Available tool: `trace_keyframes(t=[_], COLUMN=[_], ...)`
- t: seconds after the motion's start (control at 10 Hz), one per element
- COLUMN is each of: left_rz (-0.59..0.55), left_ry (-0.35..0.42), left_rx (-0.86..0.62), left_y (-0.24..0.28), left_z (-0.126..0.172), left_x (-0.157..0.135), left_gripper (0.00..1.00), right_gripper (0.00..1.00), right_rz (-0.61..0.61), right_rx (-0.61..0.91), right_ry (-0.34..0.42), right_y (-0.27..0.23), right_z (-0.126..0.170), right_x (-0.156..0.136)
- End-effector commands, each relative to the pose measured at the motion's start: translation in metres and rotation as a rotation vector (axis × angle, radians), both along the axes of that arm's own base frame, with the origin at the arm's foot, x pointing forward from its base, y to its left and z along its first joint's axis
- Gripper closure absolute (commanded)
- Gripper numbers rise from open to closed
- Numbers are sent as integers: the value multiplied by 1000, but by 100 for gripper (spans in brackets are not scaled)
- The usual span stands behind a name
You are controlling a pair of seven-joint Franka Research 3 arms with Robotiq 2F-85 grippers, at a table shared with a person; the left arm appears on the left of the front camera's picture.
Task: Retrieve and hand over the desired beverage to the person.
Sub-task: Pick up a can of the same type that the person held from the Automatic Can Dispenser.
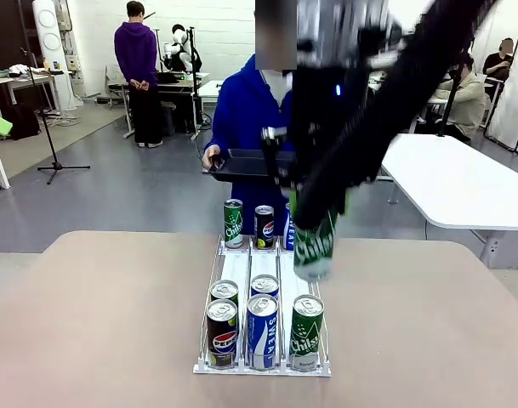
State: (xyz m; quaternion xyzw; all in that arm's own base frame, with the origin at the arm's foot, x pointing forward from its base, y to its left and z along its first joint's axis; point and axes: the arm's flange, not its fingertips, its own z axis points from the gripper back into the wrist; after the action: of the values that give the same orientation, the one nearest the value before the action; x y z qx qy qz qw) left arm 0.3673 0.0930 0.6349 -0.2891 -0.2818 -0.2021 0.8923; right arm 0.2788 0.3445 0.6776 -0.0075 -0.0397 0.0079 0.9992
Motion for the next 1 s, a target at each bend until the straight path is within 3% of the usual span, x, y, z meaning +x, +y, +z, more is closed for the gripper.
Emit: trace_keyframes(t=[0.0,0.2,0.5,0.6,0.9], left_rz=[-19,-19,-19,-19,-19], left_ry=[-16,-16,-16,-16,-16], left_rx=[-13,-13,-13,-13,-13], left_y=[2,2,2,2,2], left_z=[0,0,0,0,0], left_x=[0,0,0,0,0], left_gripper=[0,0,0,0,0], right_gripper=[100,100,100,100,100], right_rz=[-51,-20,28,-16,-16], right_rx=[-5,25,63,66,66], right_ry=[-21,-34,6,-13,-13], right_y=[12,6,-1,0,0], right_z=[29,44,47,36,36], right_x=[35,60,92,78,78])
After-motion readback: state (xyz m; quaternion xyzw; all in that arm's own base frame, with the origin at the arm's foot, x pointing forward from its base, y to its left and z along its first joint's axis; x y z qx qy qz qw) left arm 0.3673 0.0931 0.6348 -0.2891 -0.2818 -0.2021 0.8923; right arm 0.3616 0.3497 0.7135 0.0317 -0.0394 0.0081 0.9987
